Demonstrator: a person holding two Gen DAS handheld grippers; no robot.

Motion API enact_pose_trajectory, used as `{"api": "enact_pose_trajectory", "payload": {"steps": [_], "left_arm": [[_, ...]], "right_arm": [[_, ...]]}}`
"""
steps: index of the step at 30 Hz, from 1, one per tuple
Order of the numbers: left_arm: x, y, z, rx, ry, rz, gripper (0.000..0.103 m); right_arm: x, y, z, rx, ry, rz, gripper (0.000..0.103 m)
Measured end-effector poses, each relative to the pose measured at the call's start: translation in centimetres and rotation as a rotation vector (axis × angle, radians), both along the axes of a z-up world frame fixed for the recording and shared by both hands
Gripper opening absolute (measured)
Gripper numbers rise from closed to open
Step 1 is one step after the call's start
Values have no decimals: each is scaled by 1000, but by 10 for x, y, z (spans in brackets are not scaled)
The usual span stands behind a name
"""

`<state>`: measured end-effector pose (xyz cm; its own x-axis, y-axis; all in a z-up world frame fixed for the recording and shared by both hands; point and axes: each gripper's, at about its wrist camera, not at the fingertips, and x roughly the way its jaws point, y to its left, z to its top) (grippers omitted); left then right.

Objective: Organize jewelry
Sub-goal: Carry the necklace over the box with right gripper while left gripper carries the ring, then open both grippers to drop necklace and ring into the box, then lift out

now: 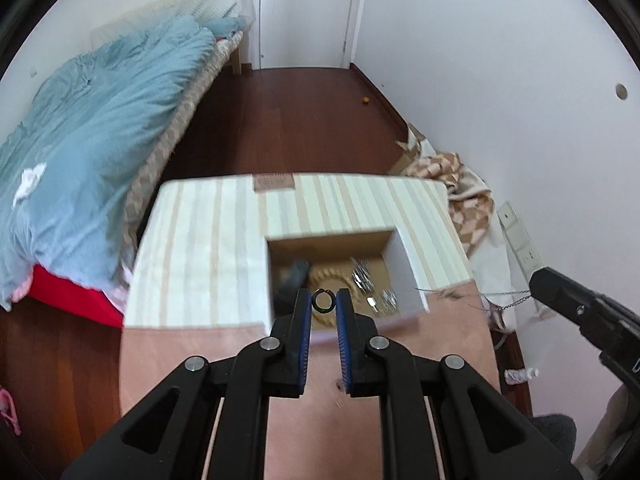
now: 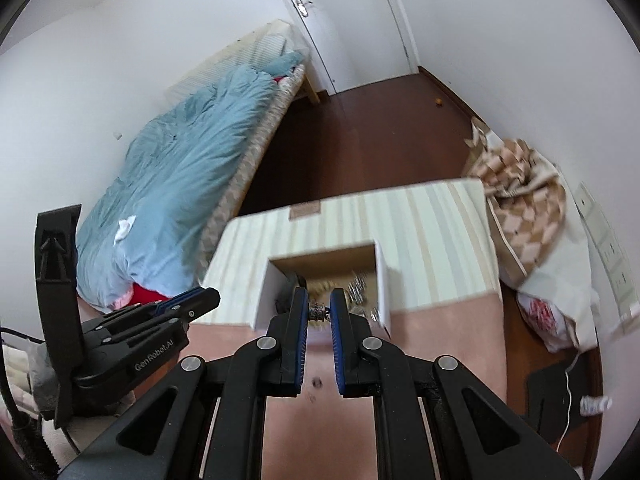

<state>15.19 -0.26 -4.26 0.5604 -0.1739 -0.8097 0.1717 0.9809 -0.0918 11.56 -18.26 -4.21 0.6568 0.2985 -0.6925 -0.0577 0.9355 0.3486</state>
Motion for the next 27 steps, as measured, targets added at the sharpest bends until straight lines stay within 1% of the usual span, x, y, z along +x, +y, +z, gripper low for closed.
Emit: {"api": "enact_pose_trajectory", "payload": {"steps": [3, 6, 8, 11, 14, 17, 19, 22, 25, 26, 27], "left_arm": [[27, 7, 1, -16, 21, 5, 10], [49, 10, -5, -29, 57, 2, 10], [65, 10, -12, -34, 83, 0, 10], [83, 7, -26, -42, 123, -14, 10], [100, 2, -43, -58, 180, -32, 10], [114, -2, -57, -59, 216, -35, 10], [123, -4, -66, -56, 235, -34, 11], [134, -4, -75, -47, 279, -10, 11], [140, 2, -77, -49, 285, 16, 13], [140, 5, -76, -49, 278, 21, 14], [139, 8, -75, -45, 272, 28, 21]], "right_arm": [[30, 7, 2, -10, 21, 14, 12], [62, 11, -9, -17, 79, 22, 12], [83, 14, -22, -40, 122, 22, 12], [103, 15, -42, -63, 176, 26, 12], [124, 15, -70, -64, 248, 29, 12], [136, 11, -93, -60, 306, 26, 12], [142, 10, -103, -64, 327, 25, 12], [151, 9, -114, -71, 358, 34, 12], [157, 10, -117, -80, 383, 51, 13], [157, 11, -117, -89, 387, 53, 13], [156, 11, -117, -99, 386, 50, 19]]}}
